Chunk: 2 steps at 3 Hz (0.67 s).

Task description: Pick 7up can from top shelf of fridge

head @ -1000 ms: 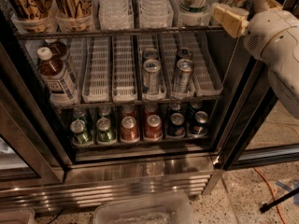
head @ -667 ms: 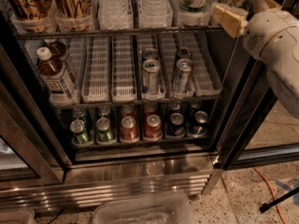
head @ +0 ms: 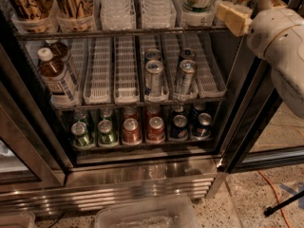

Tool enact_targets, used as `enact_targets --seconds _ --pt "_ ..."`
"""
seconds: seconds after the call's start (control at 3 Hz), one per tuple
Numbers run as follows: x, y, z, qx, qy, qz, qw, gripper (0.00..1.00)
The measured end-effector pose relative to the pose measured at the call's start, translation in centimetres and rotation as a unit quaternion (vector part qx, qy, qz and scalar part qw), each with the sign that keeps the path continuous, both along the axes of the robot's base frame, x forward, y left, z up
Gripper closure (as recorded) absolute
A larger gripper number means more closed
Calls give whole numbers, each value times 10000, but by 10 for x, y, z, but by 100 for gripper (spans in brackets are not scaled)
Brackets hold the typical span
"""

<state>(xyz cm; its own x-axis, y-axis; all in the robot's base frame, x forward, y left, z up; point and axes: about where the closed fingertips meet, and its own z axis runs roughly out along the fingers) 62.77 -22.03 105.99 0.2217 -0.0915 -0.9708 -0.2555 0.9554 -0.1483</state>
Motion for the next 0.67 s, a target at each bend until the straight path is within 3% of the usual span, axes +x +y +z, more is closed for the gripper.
enact_targets --seconds 0.67 --pt "0 -14 11 303 -64 -71 9995 31"
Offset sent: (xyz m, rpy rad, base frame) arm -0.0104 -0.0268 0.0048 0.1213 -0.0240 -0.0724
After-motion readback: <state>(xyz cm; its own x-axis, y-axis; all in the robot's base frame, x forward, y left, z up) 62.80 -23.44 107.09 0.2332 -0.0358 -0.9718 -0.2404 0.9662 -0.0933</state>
